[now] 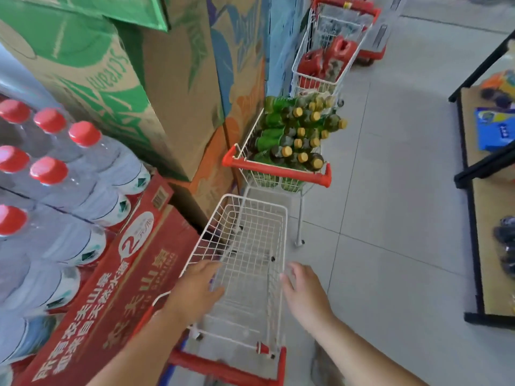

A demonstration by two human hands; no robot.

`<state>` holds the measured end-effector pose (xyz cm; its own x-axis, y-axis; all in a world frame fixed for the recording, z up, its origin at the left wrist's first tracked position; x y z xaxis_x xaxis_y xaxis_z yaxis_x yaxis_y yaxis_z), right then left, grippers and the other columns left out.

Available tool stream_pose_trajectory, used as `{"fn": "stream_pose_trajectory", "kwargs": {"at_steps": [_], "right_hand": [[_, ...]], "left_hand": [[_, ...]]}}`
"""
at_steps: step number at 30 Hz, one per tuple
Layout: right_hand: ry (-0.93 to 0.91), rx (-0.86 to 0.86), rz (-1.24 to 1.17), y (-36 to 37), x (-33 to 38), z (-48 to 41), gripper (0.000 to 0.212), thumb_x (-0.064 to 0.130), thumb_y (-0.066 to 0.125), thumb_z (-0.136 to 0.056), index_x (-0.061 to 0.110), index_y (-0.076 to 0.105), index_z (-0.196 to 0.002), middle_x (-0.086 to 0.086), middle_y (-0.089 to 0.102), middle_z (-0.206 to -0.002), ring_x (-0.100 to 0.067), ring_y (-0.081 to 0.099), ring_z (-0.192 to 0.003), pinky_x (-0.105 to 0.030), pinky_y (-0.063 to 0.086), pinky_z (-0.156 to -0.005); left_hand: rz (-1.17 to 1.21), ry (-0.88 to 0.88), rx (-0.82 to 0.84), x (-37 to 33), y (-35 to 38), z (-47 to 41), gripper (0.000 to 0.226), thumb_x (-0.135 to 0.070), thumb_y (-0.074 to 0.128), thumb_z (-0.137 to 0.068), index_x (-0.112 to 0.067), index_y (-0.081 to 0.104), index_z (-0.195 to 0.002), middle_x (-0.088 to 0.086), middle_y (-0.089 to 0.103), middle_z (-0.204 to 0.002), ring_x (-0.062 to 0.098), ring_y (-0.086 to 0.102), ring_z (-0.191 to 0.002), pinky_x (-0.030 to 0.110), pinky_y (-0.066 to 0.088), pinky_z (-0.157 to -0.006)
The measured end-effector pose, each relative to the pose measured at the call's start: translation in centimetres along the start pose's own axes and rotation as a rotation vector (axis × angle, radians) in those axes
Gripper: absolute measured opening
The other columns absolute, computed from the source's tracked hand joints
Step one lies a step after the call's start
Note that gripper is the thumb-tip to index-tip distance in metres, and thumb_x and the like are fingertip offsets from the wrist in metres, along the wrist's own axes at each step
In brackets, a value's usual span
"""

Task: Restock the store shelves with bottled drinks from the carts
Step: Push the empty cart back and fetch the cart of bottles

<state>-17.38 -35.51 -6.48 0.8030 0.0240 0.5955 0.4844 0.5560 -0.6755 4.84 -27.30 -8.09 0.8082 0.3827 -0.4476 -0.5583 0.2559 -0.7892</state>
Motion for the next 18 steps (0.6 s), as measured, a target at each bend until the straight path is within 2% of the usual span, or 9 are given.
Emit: {"fn": "stream_pose_trajectory", "kwargs": {"at_steps": [3,5,7,9,13,18], "right_hand": [[-0.089,-0.028,0.134,-6.2,0.1,-6.3,0.047,0.042,0.042,-0.099,0.017,0.044,-0.138,-0.003,0.048,-0.133,-0.019,0.043,-0.125,-0.026,0.036,-0.097],[-0.140,-0.028,0.212,-9.4,0.2,-10.2,0.050,0.044,0.042,-0.098,0.017,0.042,-0.140,-0.006,0.047,-0.133,-0.022,0.041,-0.125,-0.032,0.037,-0.101],[-0.193,-0.030,0.287,-12.1,0.7,-13.4,0.053,0.046,0.041,-0.097,0.016,0.038,-0.142,-0.006,0.044,-0.136,-0.023,0.039,-0.128,-0.034,0.038,-0.103],[-0.248,-0.033,0.352,-14.0,1.2,-16.1,0.056,0.047,0.040,-0.098,0.017,0.034,-0.144,-0.005,0.040,-0.142,-0.023,0.035,-0.131,-0.035,0.038,-0.105],[-0.329,0.024,0.457,-14.0,2.1,-20.6,0.063,0.047,0.041,-0.097,0.014,0.026,-0.149,-0.006,0.033,-0.150,-0.021,0.029,-0.139,-0.034,0.031,-0.114],[-0.392,0.077,0.533,-11.6,1.8,-24.7,0.059,0.045,0.039,-0.099,0.015,0.026,-0.148,-0.007,0.037,-0.145,-0.025,0.034,-0.134,-0.033,0.029,-0.112]], "left_hand": [[0.041,-0.054,-0.136,-5.6,-2.9,-5.3,0.054,-0.037,0.059,-0.094,-0.023,0.044,-0.144,-0.008,0.043,-0.146,0.013,0.040,-0.136,0.021,0.028,-0.108],[0.076,-0.071,-0.201,-8.6,-4.3,-8.6,0.051,-0.036,0.059,-0.095,-0.019,0.047,-0.142,-0.004,0.047,-0.143,0.017,0.044,-0.132,0.025,0.032,-0.107],[0.115,-0.123,-0.223,-10.4,-4.7,-11.2,0.053,-0.037,0.058,-0.096,-0.018,0.044,-0.143,-0.001,0.046,-0.144,0.017,0.043,-0.132,0.026,0.032,-0.107],[0.118,-0.152,-0.228,-11.6,-4.7,-13.5,0.057,-0.042,0.053,-0.097,-0.020,0.038,-0.148,-0.001,0.038,-0.152,0.018,0.036,-0.139,0.029,0.028,-0.113],[0.086,-0.204,-0.206,-12.3,-4.8,-17.5,0.062,-0.046,0.044,-0.100,-0.024,0.023,-0.154,-0.002,0.021,-0.162,0.018,0.020,-0.148,0.033,0.018,-0.120],[-0.008,-0.248,-0.170,-11.1,-5.8,-23.0,0.069,-0.050,0.039,-0.101,-0.024,0.009,-0.157,-0.003,0.003,-0.165,0.018,0.005,-0.152,0.038,0.013,-0.122]]}}
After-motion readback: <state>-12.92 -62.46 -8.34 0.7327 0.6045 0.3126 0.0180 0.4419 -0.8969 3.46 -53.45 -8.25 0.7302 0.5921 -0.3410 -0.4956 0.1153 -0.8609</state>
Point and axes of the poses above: each hand's wrist, its own z-axis away from the middle knuckle, its own y-axis out of the palm, x = y × z, the point moved 10 cm from there along -z, towards the middle knuckle
